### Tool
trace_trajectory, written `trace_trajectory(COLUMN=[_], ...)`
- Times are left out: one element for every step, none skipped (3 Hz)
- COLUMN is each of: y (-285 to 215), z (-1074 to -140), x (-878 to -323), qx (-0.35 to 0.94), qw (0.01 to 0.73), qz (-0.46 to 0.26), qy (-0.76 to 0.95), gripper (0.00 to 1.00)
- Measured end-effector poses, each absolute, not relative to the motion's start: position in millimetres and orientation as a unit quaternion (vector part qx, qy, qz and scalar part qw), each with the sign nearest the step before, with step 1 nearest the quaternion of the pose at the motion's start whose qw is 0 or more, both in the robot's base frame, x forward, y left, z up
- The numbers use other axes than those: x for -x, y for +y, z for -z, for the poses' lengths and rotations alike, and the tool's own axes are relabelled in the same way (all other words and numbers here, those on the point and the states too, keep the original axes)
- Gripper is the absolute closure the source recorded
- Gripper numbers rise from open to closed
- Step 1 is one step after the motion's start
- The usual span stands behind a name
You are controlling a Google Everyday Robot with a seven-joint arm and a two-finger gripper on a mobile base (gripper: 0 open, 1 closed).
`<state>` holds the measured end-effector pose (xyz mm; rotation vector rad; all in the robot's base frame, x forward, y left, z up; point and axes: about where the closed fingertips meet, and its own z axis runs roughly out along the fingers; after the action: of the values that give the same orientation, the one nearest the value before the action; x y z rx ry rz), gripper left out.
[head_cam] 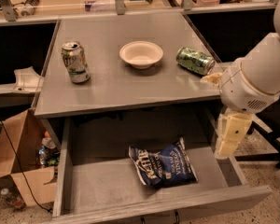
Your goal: Pick blue chip bag from top drawer and place on counter
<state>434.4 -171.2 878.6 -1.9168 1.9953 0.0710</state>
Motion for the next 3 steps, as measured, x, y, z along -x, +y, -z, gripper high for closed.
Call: trace_trajectory(y=[-148,-148,-137], z=[-842,-842,-818], x=[-422,-422,-422], qx=[0.679,0.679,0.678], qw=[0.192,0.192,0.193], qz=[-0.065,-0.065,-0.083], qy=[0.705,0.705,0.704], gripper=[0.0,0.0,0.0])
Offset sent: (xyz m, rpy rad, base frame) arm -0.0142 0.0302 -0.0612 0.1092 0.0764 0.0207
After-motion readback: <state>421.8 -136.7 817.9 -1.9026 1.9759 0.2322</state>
